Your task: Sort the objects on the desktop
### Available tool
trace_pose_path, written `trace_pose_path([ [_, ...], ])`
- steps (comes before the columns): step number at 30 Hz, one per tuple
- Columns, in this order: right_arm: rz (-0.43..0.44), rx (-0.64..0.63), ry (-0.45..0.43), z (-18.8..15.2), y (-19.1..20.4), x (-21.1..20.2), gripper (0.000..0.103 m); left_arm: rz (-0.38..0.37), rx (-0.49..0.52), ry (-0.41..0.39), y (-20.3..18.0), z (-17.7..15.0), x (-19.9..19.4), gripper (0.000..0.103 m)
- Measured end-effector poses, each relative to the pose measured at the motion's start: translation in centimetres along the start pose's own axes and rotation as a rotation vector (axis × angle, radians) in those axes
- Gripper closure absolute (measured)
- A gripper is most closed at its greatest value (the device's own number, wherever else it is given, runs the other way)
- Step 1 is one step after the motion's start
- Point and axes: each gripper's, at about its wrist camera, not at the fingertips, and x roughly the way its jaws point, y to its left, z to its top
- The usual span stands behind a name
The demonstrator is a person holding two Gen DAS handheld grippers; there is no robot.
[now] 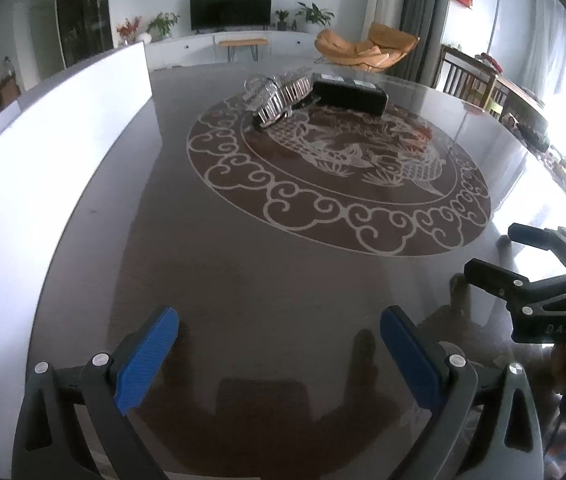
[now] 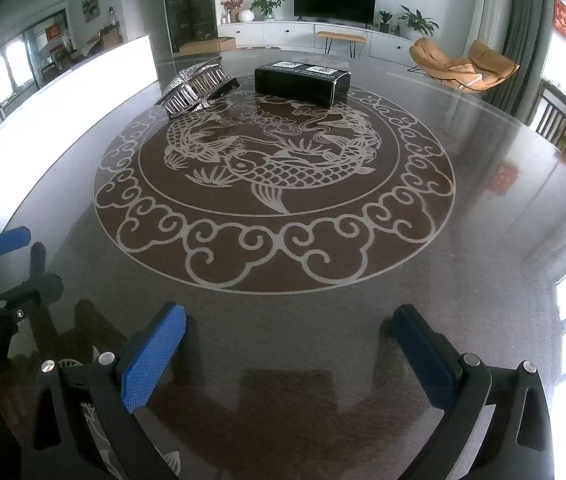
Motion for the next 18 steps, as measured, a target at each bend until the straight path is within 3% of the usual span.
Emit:
trace_pose_path([
  [7,-0.001,0.002,0.0,0.0,0.0,0.0,0.0,0.042,0.043,0.028,-0.5,1.3,1.3,0.0],
  [18,-0.003,0.004,0.0,0.0,0.0,0.0,0.0,0.028,0.059,0.035,-0.5,2.0,1.9,0.0],
])
